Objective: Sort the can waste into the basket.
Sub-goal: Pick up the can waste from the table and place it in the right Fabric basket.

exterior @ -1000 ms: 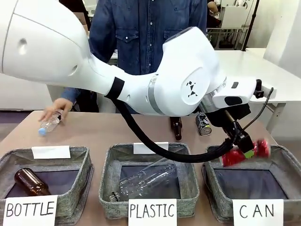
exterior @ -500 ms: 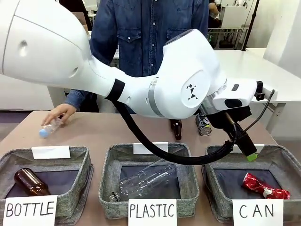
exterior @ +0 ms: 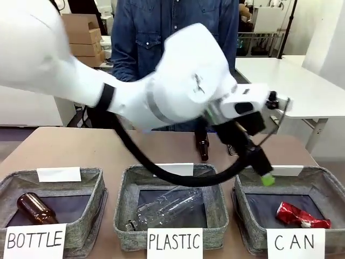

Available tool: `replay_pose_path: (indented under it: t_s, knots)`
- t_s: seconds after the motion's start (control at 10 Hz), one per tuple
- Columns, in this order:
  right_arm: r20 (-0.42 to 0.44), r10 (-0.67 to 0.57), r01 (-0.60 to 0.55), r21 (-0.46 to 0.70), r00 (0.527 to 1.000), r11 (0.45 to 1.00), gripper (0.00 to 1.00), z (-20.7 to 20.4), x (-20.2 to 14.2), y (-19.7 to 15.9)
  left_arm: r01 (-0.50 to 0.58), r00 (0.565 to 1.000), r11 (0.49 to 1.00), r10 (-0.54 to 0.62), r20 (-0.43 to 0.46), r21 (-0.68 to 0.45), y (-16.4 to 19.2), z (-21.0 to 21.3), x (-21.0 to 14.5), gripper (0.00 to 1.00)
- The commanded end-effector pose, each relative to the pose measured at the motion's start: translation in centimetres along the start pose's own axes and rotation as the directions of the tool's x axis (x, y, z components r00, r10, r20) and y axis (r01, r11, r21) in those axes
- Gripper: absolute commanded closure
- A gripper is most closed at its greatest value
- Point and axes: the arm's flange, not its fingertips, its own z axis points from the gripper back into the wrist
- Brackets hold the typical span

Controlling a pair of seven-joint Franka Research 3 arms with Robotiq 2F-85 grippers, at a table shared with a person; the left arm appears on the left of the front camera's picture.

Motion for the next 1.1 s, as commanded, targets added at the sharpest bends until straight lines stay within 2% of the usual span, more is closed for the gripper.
replay_pose_path:
  t_s: [0.0,0.1,0.2,0.3,0.4,0.5,0.6,0.7,0.8,0.9,1.0]
  knots:
    - [-0.038,-0.013,0.013,0.012,0.999,1.0,0.0,-3.8,1.2,1.1,0.005,1.0,0.999,-0.006,-0.027,-0.034,-4.9,9.4,-8.4,0.0]
    - [-0.055,-0.035,0.035,0.005,0.998,0.999,0.0,-5.5,1.7,2.1,-0.062,0.998,0.997,0.062,0.005,0.047,-5.7,13.2,-11.5,0.0]
    - [0.009,-0.075,0.075,0.023,0.997,0.997,0.0,-7.5,2.5,3.6,-0.19,0.981,0.981,0.187,0.06,0.044,-4.6,16.9,-14.8,0.0]
    - [0.014,-0.116,0.114,0.1,0.993,0.988,0.0,-10.4,3.1,6.0,-0.327,0.937,0.943,0.332,0.107,-0.061,-2.3,20.9,-18.9,0.0]
    - [-0.014,-0.072,0.073,0.095,0.997,0.993,0.0,-13.0,3.2,8.1,-0.427,0.877,0.893,0.447,0.174,-0.142,-0.3,24.1,-22.6,0.0]
    - [-0.04,-0.058,0.063,0.135,0.997,0.989,0.0,-15.4,3.3,10.3,-0.55,0.766,0.822,0.567,0.304,-0.148,1.3,27.3,-26.7,0.0]
    - [-0.074,-0.07,0.081,0.157,0.995,0.984,0.0,-17.3,3.4,11.8,-0.647,0.619,0.72,0.689,0.377,-0.251,2.7,30.3,-31.3,0.0]
    - [-0.119,-0.092,0.116,0.222,0.989,0.968,0.0,-18.5,3.8,12.9,-0.699,0.424,0.601,0.785,0.452,-0.388,3.5,33.3,-36.7,0.0]
    - [-0.132,-0.105,0.132,0.217,0.986,0.967,0.0,-19.4,4.2,12.8,-0.688,0.235,0.487,0.851,0.47,-0.537,3.5,35.2,-41.1,0.0]
    - [-0.128,-0.156,0.181,0.214,0.979,0.96,0.0,-20.1,4.5,12.4,-0.621,0.077,0.409,0.881,0.467,-0.669,3.3,36.0,-44.5,0.0]
    - [-0.139,-0.222,0.245,0.182,0.965,0.952,0.0,-20.7,4.7,11.8,-0.639,-0.103,0.342,0.849,0.518,-0.689,3.6,35.5,-46.7,0.0]
